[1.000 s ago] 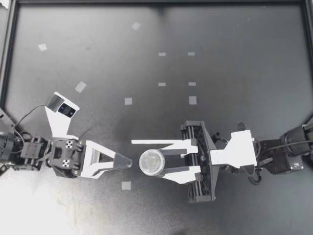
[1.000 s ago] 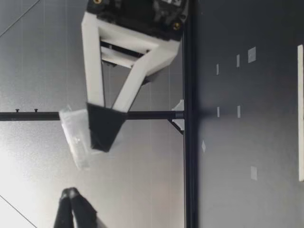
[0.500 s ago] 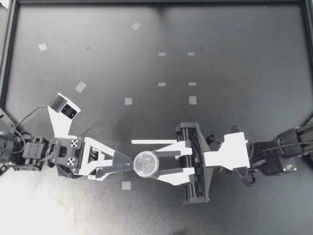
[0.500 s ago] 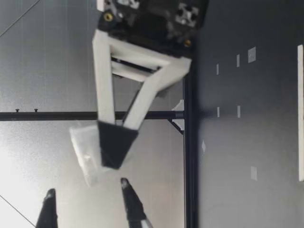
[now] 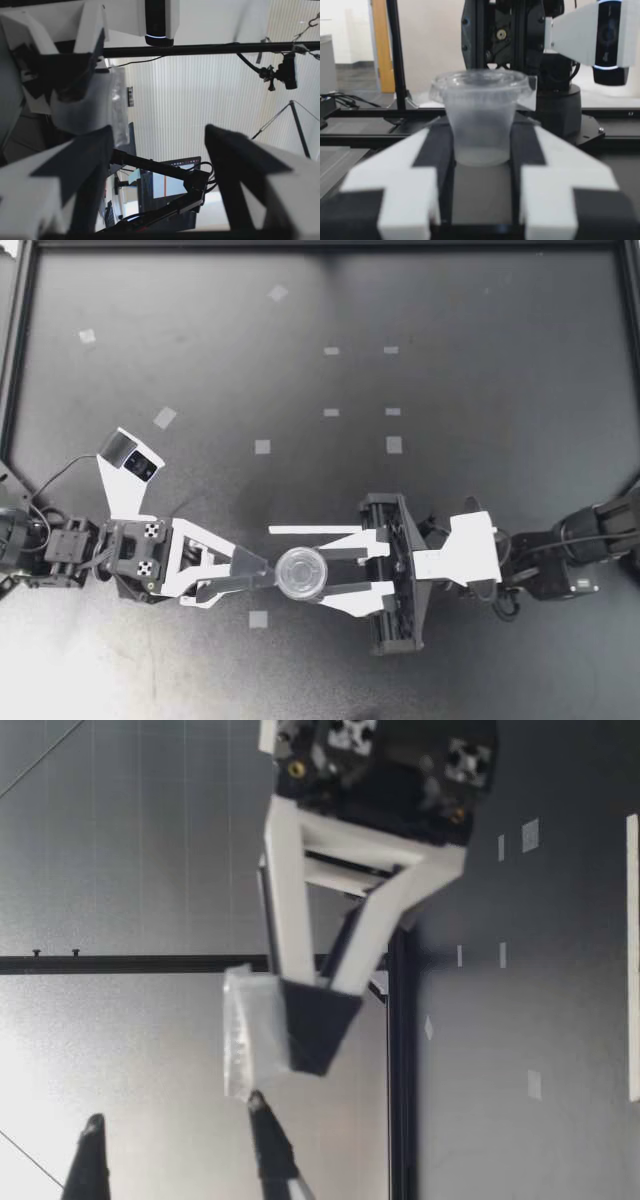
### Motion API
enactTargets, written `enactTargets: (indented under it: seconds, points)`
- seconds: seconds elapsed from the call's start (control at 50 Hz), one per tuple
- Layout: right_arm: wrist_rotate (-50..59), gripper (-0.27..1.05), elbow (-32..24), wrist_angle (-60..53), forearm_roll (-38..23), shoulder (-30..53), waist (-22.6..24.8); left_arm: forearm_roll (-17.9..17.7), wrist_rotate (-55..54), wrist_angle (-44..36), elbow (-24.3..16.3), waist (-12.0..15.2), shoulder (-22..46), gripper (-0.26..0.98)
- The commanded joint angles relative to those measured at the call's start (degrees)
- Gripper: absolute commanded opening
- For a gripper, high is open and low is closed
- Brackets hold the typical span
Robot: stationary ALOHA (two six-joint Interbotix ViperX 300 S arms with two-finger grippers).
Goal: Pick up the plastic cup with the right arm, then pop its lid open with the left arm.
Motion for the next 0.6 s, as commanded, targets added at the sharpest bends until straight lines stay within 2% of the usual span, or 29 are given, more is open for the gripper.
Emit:
enactTargets:
  seconds: [0.0,0.2,0.38,0.5,0.58]
  points:
    - [1.0,0.25,0.4,1.1,0.3,-0.1,-0.1,0.0,0.6,-0.9,-1.8,-0.3,-1.9,0.66]
    - [4.0,0.25,1.9,4.7,0.4,-0.9,1.1,-0.3,1.7,-1.2,-1.1,0.2,-1.9,0.66]
    - [4.4,0.25,3.3,9.2,0.3,-4.6,2.2,-0.3,8.7,-1.1,0.0,0.7,-1.9,0.66]
    - [3.7,0.25,3.3,9.4,0.1,-7.6,2.4,-0.3,17.0,-1.0,1.0,0.7,-1.8,0.66]
    - [3.5,0.25,3.3,8.7,0.1,-9.0,2.4,-0.3,26.2,-1.0,2.0,0.7,-1.8,0.66]
